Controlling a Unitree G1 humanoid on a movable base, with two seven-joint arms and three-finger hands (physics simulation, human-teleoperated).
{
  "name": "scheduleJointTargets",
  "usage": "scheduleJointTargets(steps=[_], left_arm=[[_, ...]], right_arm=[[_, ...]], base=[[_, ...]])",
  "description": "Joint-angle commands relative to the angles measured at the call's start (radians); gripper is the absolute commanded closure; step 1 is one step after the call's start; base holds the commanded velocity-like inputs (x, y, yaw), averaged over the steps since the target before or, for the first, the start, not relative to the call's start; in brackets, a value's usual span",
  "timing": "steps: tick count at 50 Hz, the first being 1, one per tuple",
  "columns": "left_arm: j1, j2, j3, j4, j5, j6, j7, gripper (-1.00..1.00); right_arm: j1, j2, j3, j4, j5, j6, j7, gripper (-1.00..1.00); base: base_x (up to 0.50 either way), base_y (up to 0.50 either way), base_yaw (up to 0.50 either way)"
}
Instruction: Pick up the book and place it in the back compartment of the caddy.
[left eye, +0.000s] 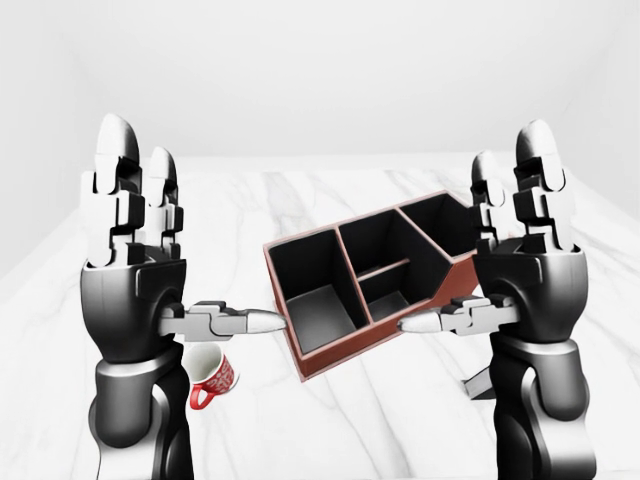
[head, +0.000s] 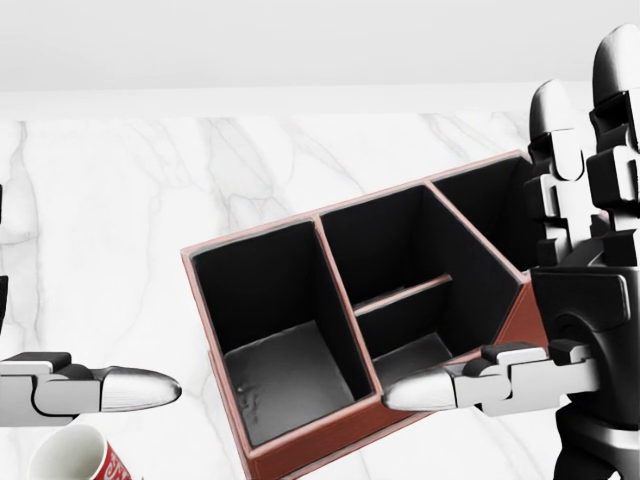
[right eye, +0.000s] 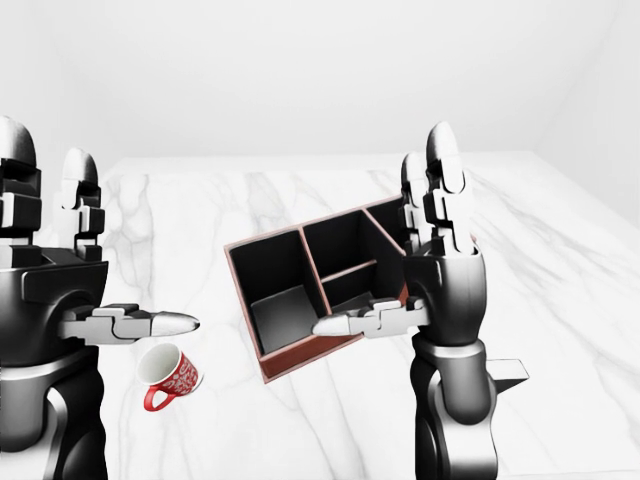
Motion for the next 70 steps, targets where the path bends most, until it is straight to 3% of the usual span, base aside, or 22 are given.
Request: scheduleJointTargets(steps=[1,27,49,70], left_arm=[[-0.004,0.001,0.001,-0.008,-0.001,0.0,-0.001,-1.0],[-0.016,0.006,0.014,-0.013,-0.01,0.0,0.002,-1.0],[-0.007,0.003,0.009,-0.023,-0.008,0.0,0.003,-1.0],[-0.012,0.004,0.008,-0.006,-0.007,0.0,0.001,-1.0]], right_arm=[[-0.019,-0.007,-0.001,-0.008,-0.019,0.0,0.002,-1.0],[-0.131,-0.107,-0.102,-0.089,-0.252,0.0,0.123,-1.0],[-0.108,-0.148,-0.095,-0.155,-0.502,0.0,0.351,-1.0],[-0.143,-0.206,-0.158,-0.203,-0.645,0.0,0.553,-1.0]], base=[[0.0,0.0,0.0],[0.0,0.0,0.0],[0.0,0.0,0.0],[0.0,0.0,0.0]])
